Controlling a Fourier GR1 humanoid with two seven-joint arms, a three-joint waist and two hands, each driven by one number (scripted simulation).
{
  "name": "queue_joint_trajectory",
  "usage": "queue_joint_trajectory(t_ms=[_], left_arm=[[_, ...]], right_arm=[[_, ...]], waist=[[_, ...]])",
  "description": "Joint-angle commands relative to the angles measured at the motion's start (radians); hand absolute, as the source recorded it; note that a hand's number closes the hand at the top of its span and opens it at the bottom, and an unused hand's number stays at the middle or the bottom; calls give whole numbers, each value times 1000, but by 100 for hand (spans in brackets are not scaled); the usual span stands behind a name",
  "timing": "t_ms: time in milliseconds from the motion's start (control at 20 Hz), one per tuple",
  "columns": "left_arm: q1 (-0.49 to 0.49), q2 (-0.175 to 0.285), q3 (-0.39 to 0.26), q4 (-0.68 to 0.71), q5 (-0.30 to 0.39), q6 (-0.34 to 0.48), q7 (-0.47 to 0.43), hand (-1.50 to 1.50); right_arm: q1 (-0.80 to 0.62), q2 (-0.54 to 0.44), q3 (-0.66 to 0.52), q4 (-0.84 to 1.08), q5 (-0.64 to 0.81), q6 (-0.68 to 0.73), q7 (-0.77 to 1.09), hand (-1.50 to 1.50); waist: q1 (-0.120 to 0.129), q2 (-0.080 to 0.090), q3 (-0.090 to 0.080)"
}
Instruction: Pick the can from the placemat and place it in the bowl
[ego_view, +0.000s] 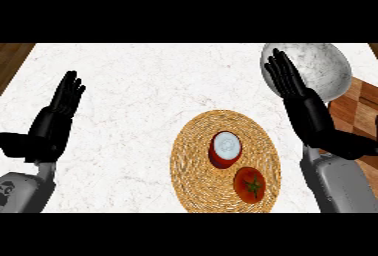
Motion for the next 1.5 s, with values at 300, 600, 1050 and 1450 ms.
queue_joint_trajectory(t_ms=[300,600,1050,1450], left_arm=[[44,53,46,42,-35,45,85,0],[82,78,79,-11,-23,57,159,0],[79,5,82,-75,-118,49,220,0],[30,-10,140,2,-120,-13,228,0]], right_arm=[[-229,-372,80,-46,283,200,130,150],[172,-274,139,-323,371,-8,276,-150],[240,-307,47,-580,364,138,472,-150],[-160,-288,17,-470,267,326,758,-150]], waist=[[-71,-54,-36],[-81,-38,2],[-48,-26,1],[-37,-24,0]])
